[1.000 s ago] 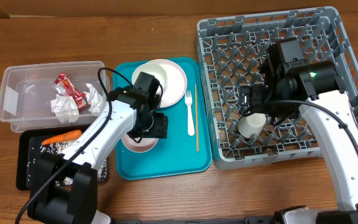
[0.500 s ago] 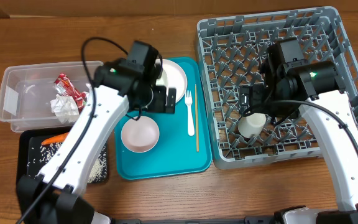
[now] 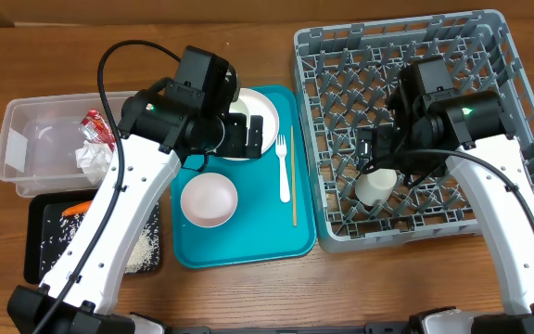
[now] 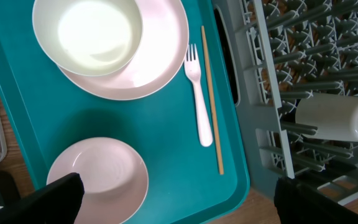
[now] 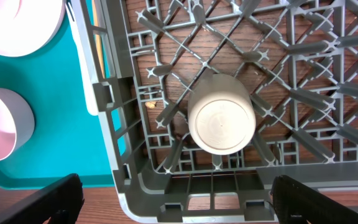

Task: Sort waste into correct bins and load items into the dishwasher
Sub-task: 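Release the bowl and raise the left gripper above the tray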

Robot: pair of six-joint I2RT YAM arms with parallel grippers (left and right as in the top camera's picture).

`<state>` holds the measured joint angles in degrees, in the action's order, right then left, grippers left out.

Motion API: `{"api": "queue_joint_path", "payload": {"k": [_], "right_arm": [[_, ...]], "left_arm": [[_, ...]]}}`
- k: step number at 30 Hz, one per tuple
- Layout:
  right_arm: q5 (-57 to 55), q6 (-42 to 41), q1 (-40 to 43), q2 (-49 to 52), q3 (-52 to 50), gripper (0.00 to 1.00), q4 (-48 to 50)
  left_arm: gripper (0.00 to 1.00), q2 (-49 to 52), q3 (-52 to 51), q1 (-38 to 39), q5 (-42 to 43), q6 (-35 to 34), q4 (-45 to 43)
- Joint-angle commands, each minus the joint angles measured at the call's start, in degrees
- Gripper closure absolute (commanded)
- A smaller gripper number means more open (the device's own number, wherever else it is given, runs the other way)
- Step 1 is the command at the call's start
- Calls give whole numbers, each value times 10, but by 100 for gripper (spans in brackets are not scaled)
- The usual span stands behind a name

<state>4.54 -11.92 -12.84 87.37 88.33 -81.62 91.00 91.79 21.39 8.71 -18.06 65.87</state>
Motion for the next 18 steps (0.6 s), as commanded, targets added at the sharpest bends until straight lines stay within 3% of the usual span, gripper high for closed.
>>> {"api": "queue_joint_path", "payload": {"k": [1,13,18], "right_arm": [[3,3,-2,-7,11,0,3],[3,3,-2,-7,11,0,3],[59,-21,-2,-7,11,0,26]], "left_arm": [[0,1,5,0,-3,2,1],[0,1,5,0,-3,2,1],[0,1,5,0,-3,2,1]]}}
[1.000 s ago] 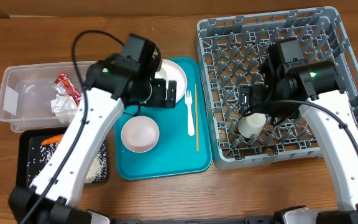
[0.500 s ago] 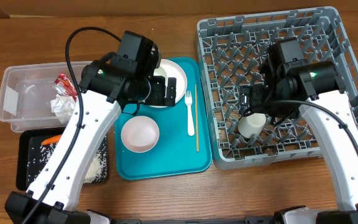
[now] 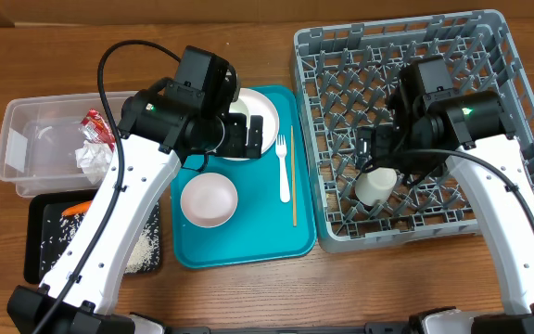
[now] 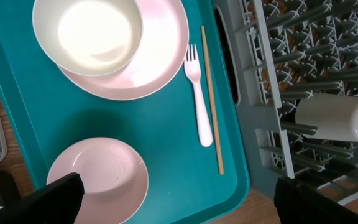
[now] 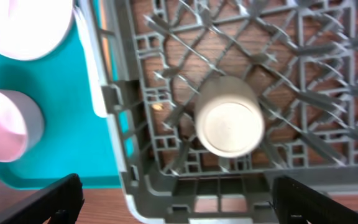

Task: Sort waste into correct bins and load items into the dishwasher

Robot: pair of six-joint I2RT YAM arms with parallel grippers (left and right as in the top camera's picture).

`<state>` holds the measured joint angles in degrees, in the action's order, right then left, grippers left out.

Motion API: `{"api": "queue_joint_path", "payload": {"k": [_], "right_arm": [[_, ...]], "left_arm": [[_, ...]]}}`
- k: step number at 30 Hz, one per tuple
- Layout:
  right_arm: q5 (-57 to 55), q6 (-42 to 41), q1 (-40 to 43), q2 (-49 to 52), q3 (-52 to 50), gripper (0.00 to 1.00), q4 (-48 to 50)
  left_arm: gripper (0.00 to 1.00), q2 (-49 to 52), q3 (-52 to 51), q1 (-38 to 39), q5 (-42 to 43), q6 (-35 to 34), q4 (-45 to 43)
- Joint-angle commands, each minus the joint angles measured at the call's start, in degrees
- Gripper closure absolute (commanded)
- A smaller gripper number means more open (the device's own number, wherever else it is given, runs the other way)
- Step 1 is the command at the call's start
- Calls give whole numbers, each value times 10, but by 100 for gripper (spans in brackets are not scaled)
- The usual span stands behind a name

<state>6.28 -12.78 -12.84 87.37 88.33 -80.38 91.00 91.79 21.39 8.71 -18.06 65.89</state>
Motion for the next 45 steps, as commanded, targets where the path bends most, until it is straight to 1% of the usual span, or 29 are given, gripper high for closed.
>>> {"api": "queue_joint_path", "payload": {"k": [1,6,8,9,12,13,14,19,25,30,35,37,39,40,45], "right_arm": [[59,-12,-2,-7,11,0,15],[190,-7,-3,-7,11,0,5],[204,-5,-10,-7,11,12,2],[203,-5,-15,-7,11,22,1],[197,-5,-33,-7,11,70,0],[193,-5,-40,-7,11,81,0],[186,-5,-46,-7,11,96,1],[130,-8,-78,-7,10,96,1],[98,-8,-115,-7,8,96,1],[96,-8,-119,-7,4,96,7],[96,-26,-119,-7,-30,96,37],[96,-40,-119,-7,-52,95,51],[98,-60,-119,-7,-73,83,65],[98,-66,-119,-7,-81,73,69],[97,-63,-119,-7,-89,65,69]], "left_arm": [[0,1,5,0,-3,2,1],[0,1,5,0,-3,2,1],[0,1,5,0,-3,3,1],[0,1,5,0,-3,2,1],[0,1,5,0,-3,2,1],[0,1,5,0,-3,2,1],[0,1,5,0,-3,2,1],[0,1,5,0,-3,2,1],[0,1,5,0,-3,2,1],[0,1,5,0,-3,2,0],[0,1,5,0,-3,-1,-52],[0,0,8,-2,-8,17,-45],[0,0,10,-9,-20,8,-22],[0,-1,10,-13,-36,-6,-5],[1,-1,10,-24,-144,-63,101]]}}
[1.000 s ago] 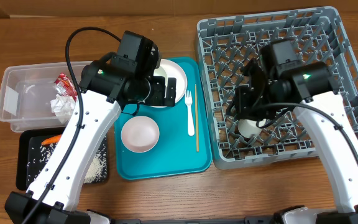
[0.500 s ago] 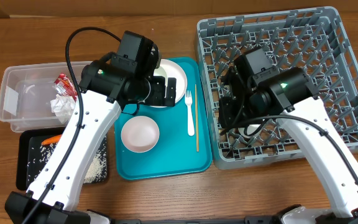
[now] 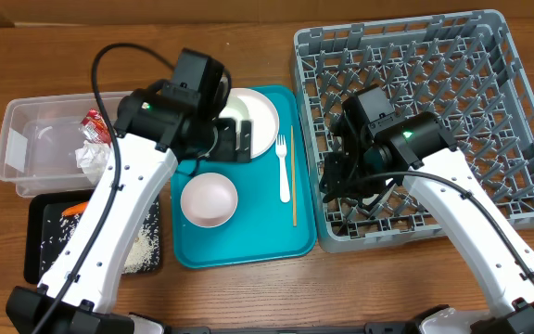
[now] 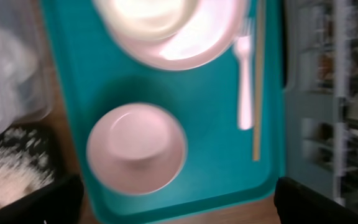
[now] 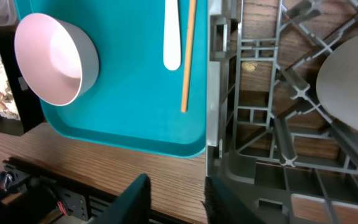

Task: Sort waste into correct bins and load items into the dishwasher

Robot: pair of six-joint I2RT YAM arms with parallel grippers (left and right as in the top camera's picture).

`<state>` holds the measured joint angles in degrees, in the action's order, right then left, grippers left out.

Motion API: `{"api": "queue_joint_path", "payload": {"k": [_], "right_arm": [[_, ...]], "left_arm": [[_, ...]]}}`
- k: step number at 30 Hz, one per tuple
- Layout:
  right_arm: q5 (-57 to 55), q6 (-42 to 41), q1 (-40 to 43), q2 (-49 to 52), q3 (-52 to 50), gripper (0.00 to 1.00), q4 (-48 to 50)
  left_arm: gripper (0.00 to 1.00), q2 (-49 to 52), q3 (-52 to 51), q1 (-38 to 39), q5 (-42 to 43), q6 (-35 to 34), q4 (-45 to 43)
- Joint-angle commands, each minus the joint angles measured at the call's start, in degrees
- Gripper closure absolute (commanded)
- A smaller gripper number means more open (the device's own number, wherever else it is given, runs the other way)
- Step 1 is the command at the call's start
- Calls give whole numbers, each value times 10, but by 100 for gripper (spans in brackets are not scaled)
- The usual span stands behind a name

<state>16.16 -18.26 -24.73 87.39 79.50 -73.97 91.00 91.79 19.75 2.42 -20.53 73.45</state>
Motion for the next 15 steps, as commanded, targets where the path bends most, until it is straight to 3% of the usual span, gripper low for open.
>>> {"api": "queue_joint_path", "payload": {"k": [1,4,6,10,15], "right_arm": [[-2,-8,0,-7,0,61,6],[-3,-8,0,-7,0,44,17],[-3,-9,0,-7,0,39,29],[-3,-8,0,-7,0,38,35],[-3,9,0,-7,13,38,37]], "left_arm": [[1,-1,9,-7,-98,-44,44],[7,-1,9,-7,-109,-51,82],[14,-1,6,-6,-108,-52,104],[19,-1,-24,-6,-120,-52,110],[36,-1,-103,-6,-103,-52,72]]}}
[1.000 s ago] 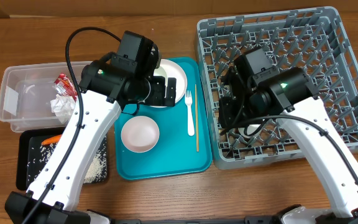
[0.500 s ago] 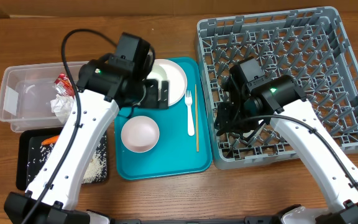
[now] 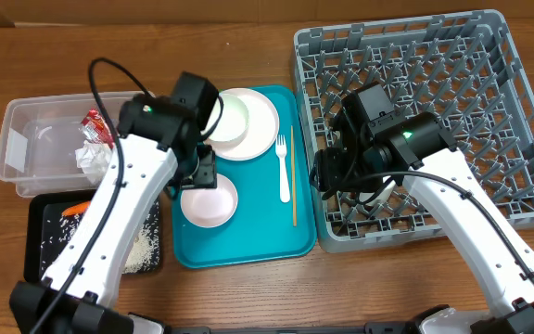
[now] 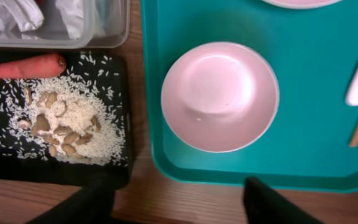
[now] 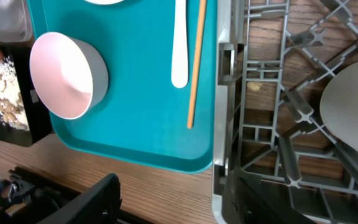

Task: Sort waste into correct bins and load items into the dishwasher

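A pink bowl (image 4: 219,96) sits on the teal tray (image 3: 248,237), and my left gripper (image 4: 179,205) hovers over its near side, open and empty. A white fork (image 3: 283,167) and a wooden chopstick (image 3: 294,186) lie on the tray's right side. A pink plate (image 3: 260,130) carrying a white bowl (image 3: 230,116) fills the tray's far end. My right gripper (image 5: 173,205) is open and empty over the left edge of the grey dish rack (image 3: 489,56). A white cup (image 5: 353,118) lies in the rack.
A black tray (image 4: 17,155) with rice, nuts and a carrot (image 4: 23,65) lies left of the teal tray. Behind it stands a clear bin (image 3: 35,139) holding crumpled wrappers. The rack's upright prongs fill the table's right side.
My left gripper has moved from over the plate to the near side of the tray, over the pink bowl. My right gripper has shifted slightly left at the rack's edge. Both stay open.
At first my right gripper stood open over the white cup lying in the rack, and my left was open over the plate. Then the right one was at the rack's left edge, the cup still in the rack. Now the left one is over the pink bowl.
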Robot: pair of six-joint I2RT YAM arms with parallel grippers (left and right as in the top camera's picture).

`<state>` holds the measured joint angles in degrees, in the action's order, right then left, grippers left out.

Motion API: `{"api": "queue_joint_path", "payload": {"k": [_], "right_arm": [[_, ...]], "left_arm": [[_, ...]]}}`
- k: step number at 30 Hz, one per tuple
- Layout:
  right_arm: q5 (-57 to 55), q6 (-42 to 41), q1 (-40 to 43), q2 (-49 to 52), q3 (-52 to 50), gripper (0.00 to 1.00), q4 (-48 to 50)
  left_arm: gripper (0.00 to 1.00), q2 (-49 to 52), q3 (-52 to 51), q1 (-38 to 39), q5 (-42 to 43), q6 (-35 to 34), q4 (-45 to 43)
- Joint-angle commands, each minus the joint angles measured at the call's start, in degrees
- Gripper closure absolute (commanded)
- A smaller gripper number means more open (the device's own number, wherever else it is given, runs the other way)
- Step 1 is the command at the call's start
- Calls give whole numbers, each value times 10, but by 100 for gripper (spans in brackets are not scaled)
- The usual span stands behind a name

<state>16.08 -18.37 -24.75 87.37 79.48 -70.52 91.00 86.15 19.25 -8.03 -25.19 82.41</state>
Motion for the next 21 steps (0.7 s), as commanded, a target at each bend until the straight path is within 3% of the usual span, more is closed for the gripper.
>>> {"api": "queue_joint_path", "payload": {"k": [1,7,12,21], "right_arm": [[-2,10,0,-7,16,38,2],[-2,14,0,-7,19,38,0],[-2,23,0,-7,19,38,-4],[-2,23,0,-7,19,38,-4]], "left_arm": [[36,-1,-63,-1,6,-6,-29],[35,0,-162,-5,21,-8,-113],[31,0,-208,-22,17,-8,-167],[33,0,-282,-43,45,-12,-246]]}}
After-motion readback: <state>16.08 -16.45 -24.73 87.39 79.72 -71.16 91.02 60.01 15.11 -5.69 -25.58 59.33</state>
